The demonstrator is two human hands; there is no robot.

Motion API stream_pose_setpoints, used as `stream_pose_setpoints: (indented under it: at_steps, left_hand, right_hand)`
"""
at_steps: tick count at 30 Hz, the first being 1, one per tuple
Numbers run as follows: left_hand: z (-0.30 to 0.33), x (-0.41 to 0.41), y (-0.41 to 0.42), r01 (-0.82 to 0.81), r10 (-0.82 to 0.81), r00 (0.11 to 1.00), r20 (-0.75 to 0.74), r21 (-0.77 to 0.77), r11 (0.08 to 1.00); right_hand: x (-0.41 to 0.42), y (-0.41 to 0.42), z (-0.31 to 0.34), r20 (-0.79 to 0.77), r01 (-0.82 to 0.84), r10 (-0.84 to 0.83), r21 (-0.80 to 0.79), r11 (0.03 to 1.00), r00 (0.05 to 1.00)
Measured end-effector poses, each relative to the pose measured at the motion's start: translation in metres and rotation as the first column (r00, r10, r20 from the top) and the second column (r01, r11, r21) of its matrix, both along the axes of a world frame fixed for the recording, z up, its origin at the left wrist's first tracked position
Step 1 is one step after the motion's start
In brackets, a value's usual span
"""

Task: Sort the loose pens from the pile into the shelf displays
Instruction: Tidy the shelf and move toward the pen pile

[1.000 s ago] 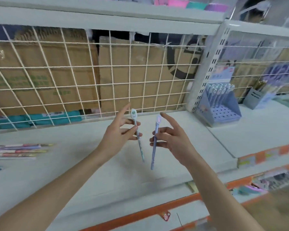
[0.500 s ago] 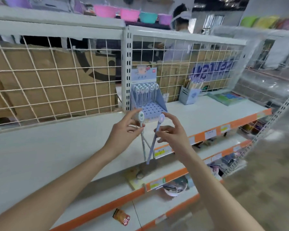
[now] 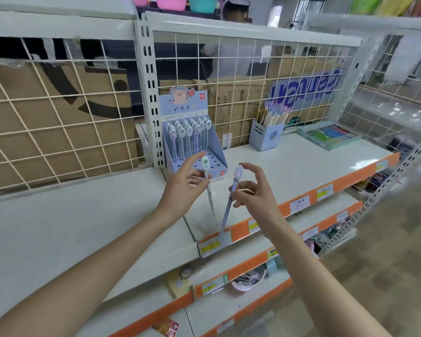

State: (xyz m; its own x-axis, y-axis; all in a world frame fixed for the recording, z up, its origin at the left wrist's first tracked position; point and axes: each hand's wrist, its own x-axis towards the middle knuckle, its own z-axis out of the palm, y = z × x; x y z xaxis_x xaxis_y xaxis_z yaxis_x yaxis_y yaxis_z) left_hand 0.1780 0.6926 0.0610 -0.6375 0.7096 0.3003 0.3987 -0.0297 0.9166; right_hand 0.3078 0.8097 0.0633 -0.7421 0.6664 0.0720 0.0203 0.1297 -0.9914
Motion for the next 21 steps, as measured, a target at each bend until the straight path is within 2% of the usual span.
stream_pose_setpoints:
  at_steps: [4, 7, 10, 14, 21]
  left_hand:
    - [-0.007, -0.031, 0.034, -0.04, 0.04, 0.999, 0.008, 0.019, 0.999]
    - [-0.008, -0.055, 0.047, -0.076, 0.076, 0.996, -0.042, -0.009, 0.997]
    - [-0.007, -0.076, 0.054, -0.094, 0.093, 0.992, -0.088, -0.01, 0.996]
    - [-0.011, -0.093, 0.06, -0.141, 0.139, 0.988, -0.061, -0.019, 0.99]
    - [-0.009, -0.094, 0.058, -0.222, 0.214, 0.971, -0.108, -0.06, 0.973]
  right_hand:
    - [-0.036, 0.039, 0.006, 0.03, -0.05, 0.049, 0.027, 0.998, 0.998]
    - [-0.072, 0.065, 0.015, 0.03, -0.071, 0.07, 0.041, 0.997, 0.997]
    - [-0.107, 0.083, 0.022, -0.001, -0.085, 0.085, 0.077, 0.993, 0.996]
    - [-0.14, 0.1, 0.017, -0.039, -0.097, 0.104, 0.145, 0.985, 0.994]
    - [-0.176, 0.127, 0.022, -0.143, -0.051, 0.082, 0.207, 0.977, 0.986]
